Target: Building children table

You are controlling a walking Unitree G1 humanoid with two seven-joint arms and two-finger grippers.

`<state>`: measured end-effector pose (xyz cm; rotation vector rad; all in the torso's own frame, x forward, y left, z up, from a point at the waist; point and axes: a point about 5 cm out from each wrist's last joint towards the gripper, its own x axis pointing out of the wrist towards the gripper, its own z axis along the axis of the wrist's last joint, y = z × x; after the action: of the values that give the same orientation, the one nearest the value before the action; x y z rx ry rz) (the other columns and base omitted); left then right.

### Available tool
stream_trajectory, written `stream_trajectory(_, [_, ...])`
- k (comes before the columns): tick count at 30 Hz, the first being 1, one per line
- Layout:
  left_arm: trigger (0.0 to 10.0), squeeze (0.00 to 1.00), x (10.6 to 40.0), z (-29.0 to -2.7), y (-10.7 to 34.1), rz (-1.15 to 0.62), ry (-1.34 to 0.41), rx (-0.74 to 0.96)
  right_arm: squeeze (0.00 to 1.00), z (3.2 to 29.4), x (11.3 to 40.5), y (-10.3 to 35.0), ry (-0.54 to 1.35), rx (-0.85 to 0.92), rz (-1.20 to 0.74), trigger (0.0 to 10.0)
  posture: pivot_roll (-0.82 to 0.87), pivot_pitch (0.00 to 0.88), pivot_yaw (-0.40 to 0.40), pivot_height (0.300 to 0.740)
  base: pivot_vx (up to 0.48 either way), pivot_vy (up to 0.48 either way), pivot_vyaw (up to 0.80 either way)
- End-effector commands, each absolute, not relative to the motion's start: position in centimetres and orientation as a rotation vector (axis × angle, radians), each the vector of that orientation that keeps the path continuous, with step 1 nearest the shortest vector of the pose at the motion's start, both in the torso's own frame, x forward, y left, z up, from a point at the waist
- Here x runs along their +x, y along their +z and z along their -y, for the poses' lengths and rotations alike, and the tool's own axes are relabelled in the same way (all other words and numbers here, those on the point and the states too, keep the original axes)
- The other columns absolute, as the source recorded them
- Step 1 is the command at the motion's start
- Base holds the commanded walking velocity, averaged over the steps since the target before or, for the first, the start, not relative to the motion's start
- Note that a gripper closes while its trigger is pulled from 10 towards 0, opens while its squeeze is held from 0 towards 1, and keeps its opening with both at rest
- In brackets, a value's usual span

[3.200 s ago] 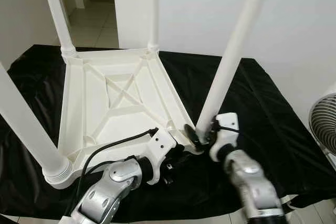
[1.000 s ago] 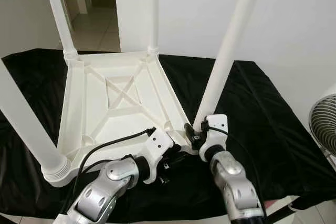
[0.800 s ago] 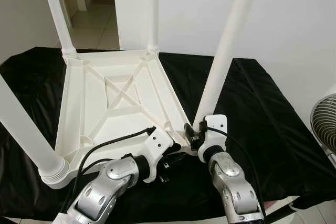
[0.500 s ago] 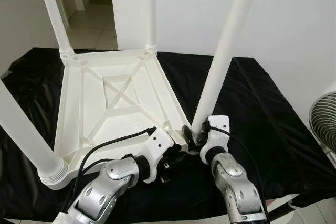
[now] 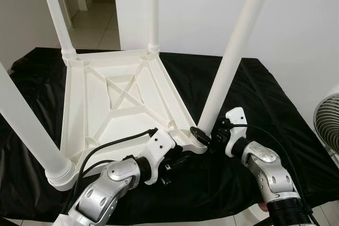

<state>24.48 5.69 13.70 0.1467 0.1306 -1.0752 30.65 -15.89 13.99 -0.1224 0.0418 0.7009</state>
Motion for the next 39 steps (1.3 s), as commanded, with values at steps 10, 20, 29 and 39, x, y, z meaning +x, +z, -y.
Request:
stream_trajectory(10, [10.0, 0.0, 24.1, -5.5, 13.7, -0.135, -1.122, 0.158, 0.0, 15.0, 32.2, 12.7, 0.869, -0.186, -0.069, 10.0, 0.01, 0.0, -0.042, 0.74, 0.0, 0.0, 0.0])
stream_trajectory(20, [10.0, 0.0, 24.1, -5.8, 13.8, -0.136, -1.1, 0.154, 0.0, 14.3, 32.5, 12.1, 0.927, -0.181, -0.071, 0.0, 0.04, 0.011, -0.055, 0.74, 0.0, 0.0, 0.0])
stream_trajectory(29, [10.0, 0.0, 24.1, -5.6, 13.8, -0.133, -1.101, 0.149, 0.0, 14.7, 32.5, 11.9, 0.919, -0.166, -0.05, 0.0, 0.03, 0.012, -0.053, 0.74, 0.0, 0.0, 0.0])
stream_trajectory(39, [10.0, 0.0, 24.1, -5.6, 13.7, -0.137, -1.106, 0.146, 0.0, 14.1, 31.9, 11.1, 0.779, -0.146, -0.077, 10.0, 0.0, 0.024, -0.052, 0.74, 0.0, 0.0, 0.0])
